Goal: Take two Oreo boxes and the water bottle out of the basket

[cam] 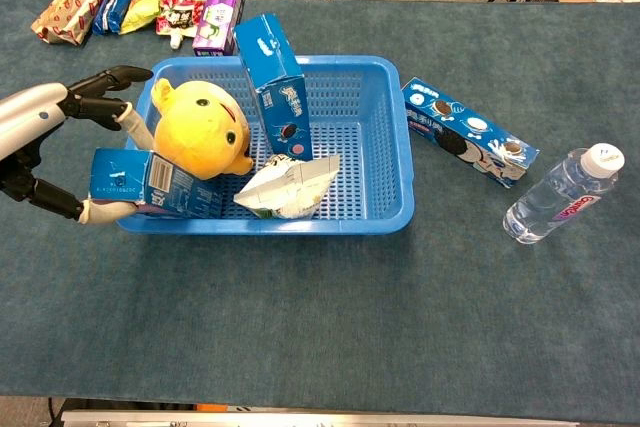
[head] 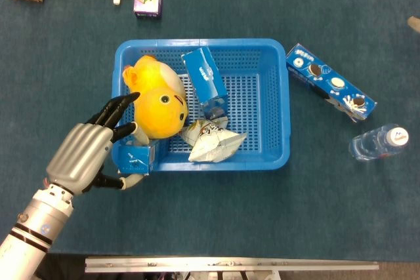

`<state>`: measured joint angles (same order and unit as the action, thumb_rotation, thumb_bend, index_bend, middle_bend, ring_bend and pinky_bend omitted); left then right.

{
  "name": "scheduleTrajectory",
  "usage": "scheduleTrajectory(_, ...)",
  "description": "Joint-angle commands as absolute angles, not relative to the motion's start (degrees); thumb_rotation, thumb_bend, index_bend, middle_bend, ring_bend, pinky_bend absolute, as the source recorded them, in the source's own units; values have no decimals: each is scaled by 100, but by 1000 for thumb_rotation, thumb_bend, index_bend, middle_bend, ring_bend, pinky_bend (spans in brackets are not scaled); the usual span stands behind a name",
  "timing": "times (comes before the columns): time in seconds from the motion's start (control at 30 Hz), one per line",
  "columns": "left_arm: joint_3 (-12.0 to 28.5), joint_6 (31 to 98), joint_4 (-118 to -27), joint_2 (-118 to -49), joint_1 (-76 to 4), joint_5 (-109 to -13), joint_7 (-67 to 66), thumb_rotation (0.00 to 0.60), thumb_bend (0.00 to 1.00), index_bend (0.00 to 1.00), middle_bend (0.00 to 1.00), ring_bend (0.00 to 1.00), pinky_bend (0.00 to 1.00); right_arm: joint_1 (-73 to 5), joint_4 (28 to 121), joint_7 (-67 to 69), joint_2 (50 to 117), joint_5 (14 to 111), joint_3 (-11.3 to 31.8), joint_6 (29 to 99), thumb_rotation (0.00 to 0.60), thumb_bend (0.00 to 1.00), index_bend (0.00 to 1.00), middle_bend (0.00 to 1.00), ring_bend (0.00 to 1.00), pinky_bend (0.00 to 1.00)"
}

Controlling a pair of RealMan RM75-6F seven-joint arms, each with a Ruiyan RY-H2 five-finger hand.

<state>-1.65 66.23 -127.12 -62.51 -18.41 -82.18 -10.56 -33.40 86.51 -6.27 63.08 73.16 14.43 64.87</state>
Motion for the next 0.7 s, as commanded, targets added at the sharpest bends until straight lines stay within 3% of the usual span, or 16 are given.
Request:
scheduleTrajectory(0.03, -155, 6649, -12713, -6260, -1840, -8235, -1042, 600, 178, 665, 42, 29, 234, -3334, 8655, -620, 6302, 7315, 1445, 6494, 600, 0, 166, 271, 287, 401)
scheduleTrajectory(0.7, 21, 6837, -12959, -5989, -1914, -8371, -1113, 600, 178, 760, 73, 36, 239, -3279, 8663, -570, 6272, 7303, 1438, 6515, 600, 0, 166, 271, 287, 401)
